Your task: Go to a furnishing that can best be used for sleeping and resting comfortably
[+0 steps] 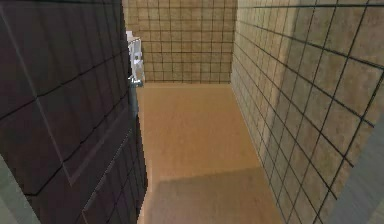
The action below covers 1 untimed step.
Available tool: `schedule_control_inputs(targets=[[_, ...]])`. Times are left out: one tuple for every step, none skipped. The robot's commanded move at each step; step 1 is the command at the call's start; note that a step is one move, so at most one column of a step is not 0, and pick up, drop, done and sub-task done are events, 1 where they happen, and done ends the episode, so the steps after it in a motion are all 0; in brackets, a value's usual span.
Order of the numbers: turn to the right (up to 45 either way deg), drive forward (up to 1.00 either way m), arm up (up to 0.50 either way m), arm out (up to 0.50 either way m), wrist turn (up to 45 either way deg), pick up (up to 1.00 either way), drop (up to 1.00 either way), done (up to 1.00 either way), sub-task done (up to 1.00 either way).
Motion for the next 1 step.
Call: schedule_control_inputs(targets=[[3.0, 0.00, 0.00, 0.00, 0.0, 0.00, 0.00, 0.00, 0.00]])
